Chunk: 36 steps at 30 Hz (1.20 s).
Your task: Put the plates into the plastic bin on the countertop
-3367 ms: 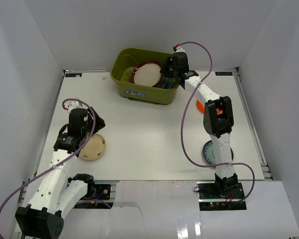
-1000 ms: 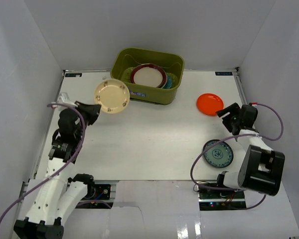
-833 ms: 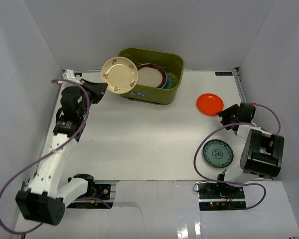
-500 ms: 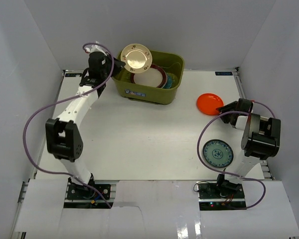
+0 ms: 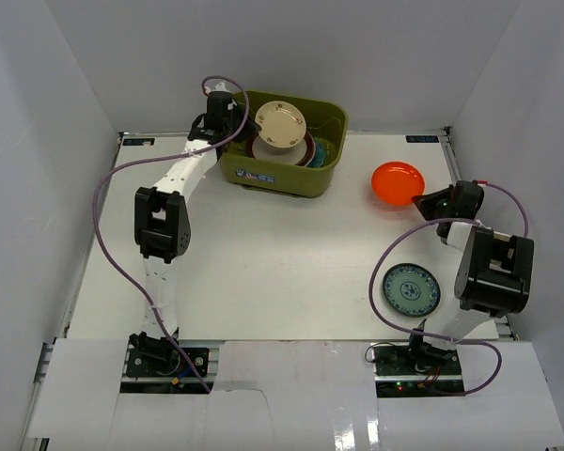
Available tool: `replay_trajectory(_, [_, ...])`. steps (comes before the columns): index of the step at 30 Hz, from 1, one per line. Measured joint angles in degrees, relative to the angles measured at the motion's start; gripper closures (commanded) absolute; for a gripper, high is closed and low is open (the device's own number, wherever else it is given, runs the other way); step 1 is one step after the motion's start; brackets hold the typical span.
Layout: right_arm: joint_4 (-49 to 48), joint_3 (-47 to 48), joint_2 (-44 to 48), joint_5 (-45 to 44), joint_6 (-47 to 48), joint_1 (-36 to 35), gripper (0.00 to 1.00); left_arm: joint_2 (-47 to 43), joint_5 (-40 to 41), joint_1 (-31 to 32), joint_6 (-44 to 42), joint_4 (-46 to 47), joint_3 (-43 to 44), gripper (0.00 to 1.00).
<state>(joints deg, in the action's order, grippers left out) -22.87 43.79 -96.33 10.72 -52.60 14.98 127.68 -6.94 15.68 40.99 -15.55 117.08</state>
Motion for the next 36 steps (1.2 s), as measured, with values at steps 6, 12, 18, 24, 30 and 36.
replay_trajectory(6, [-2.1,1.1,12.7,3.0,0.6,-2.4,0.92,3.3,0.1,1.2,-0.6,-2.2,0.6,0.54])
replay_trajectory(12, [0.0,13.1,13.3,2.5,3.5,-12.5,0.92,3.4,-0.3,1.0,-1.0,-2.3,3.4,0.18])
replay_trajectory(18, [4.6,34.4,2.6,0.3,8.6,-24.5,0.92,0.9,-3.0,0.8,-2.3,-0.6,5.5,0.11])
replay_trajectory(24, [11.5,50.7,-11.3,-2.2,12.9,-32.7,0.92,-21.6,-5.6,1.2,-1.2,6.3,-19.6,0.17])
replay_trajectory(30, [20.7,66.0,-26.0,-5.2,16.8,-37.0,0.92,-49.4,-5.1,8.3,0.0,13.0,-51.2,0.18])
replay_trajectory(36, [26.8,69.6,-31.6,-6.8,17.5,-38.2,0.43,-49.4,-4.1,21.2,2.0,12.7,-66.3,0.18])
